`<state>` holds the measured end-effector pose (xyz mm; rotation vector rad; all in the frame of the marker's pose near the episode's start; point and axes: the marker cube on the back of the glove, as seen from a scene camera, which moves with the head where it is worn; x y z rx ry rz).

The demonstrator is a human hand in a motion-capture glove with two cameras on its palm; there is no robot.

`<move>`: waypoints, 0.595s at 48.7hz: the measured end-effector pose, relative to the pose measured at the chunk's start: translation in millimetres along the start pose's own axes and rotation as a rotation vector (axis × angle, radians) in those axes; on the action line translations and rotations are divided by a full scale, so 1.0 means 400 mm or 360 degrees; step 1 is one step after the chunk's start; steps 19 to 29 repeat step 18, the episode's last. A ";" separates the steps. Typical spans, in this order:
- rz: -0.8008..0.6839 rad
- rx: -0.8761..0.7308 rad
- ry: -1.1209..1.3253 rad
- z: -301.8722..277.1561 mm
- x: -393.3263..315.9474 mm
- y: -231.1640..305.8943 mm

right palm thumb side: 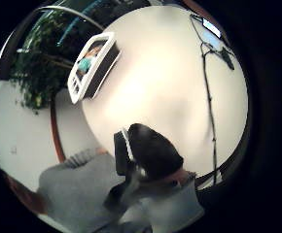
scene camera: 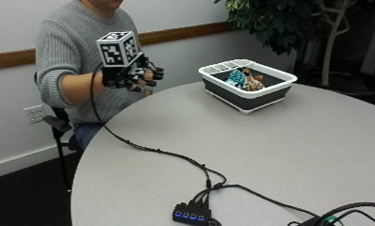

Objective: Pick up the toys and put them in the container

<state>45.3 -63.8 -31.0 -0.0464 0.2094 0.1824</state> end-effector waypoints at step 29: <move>0.0015 0.0039 -0.0220 0.147 -0.125 0.331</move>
